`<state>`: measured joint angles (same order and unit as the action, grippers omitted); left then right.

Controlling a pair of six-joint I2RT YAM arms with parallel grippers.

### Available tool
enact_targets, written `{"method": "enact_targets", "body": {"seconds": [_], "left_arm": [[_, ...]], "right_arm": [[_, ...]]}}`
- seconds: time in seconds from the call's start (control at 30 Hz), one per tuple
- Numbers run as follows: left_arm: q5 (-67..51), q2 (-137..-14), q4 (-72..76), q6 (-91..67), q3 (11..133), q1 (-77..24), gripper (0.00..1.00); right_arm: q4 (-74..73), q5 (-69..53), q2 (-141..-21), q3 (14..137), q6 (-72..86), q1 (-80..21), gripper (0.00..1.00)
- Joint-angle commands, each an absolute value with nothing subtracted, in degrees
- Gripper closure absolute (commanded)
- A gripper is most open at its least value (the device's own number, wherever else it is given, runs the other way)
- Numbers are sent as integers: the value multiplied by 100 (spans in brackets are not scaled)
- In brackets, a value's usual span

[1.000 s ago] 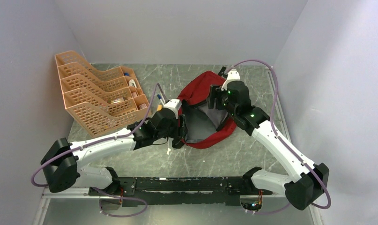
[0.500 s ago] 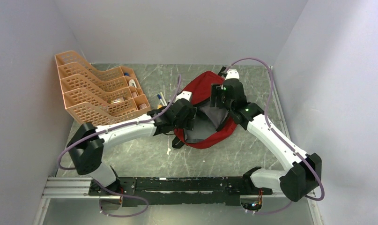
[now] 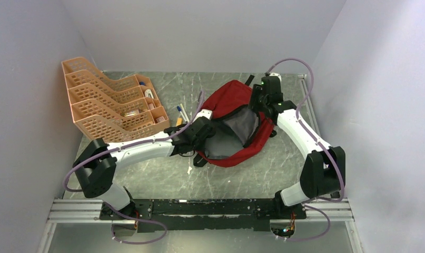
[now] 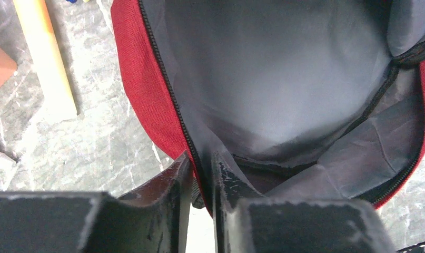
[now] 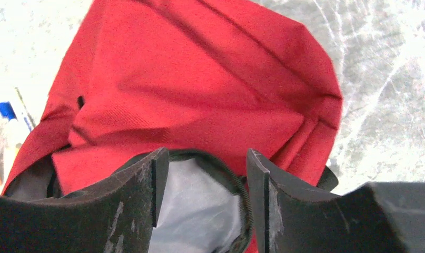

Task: Pack the student bag
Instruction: Zip the student bag at the center of the board.

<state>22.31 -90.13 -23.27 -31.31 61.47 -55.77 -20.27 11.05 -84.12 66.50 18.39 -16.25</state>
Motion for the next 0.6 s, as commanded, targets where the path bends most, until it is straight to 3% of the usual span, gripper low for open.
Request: {"method": "enact_targets", "body": {"seconds": [0.0, 0.17, 0.37, 0.57], "left_arm": [[2249, -8744, -2335, -3104, 6099, -5599, 80], [2207, -8791, -2320, -3080, 6137, -5603, 88], [2156, -8780, -2303, -3070, 6135, -5599, 95], [2090, -8723, -2260, -3100, 6074, -5603, 95]], "right_arm": [[-1817, 557, -8586, 6754, 2315, -1048, 42], [-1857, 59, -8919, 6859, 2288, -590, 48], [-1978, -926, -9350, 6978, 2201, -365, 66], [-1909, -2102, -9475, 6825, 2245, -360, 68]]}}
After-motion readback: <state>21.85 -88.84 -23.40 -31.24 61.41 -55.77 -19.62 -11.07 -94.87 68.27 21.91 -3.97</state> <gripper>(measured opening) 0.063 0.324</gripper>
